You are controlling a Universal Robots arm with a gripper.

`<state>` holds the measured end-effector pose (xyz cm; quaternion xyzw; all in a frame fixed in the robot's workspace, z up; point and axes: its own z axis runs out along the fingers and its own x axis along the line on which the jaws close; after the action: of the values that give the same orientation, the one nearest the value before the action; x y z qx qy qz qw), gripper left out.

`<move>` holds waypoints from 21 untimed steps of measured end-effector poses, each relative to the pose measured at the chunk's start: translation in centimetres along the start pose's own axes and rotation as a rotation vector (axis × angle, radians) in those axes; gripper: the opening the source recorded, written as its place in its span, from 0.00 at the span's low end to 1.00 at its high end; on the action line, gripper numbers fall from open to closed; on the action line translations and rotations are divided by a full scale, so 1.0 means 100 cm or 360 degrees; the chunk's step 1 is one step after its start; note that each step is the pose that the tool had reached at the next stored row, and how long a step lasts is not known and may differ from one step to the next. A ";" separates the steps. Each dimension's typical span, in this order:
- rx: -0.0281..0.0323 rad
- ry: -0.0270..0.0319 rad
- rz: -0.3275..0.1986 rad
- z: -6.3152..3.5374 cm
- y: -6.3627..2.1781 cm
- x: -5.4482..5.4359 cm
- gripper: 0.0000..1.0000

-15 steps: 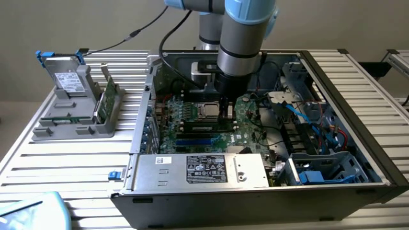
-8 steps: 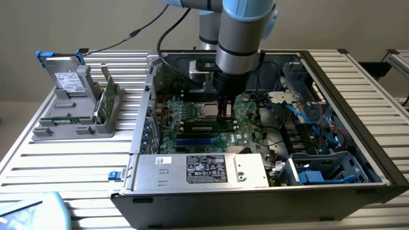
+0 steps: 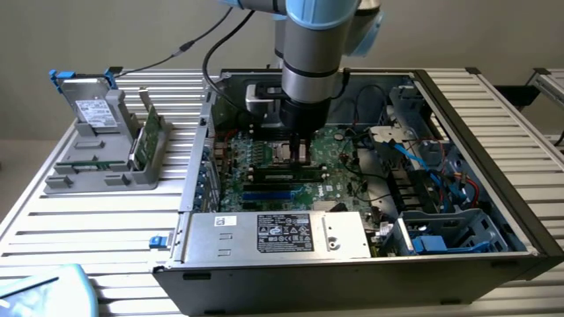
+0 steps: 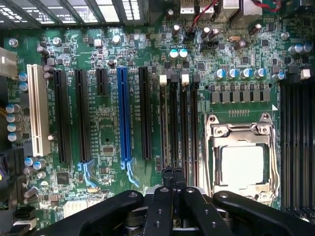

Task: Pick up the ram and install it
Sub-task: 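Press down the ram until it locks into place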

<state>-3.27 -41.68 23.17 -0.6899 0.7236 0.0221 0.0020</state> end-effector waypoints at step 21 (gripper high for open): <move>0.00321 -0.00016 -0.0001 0.0023 0.0162 0.001 0.11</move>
<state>-4.90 -41.68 22.98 -0.6900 0.7235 0.0152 0.0093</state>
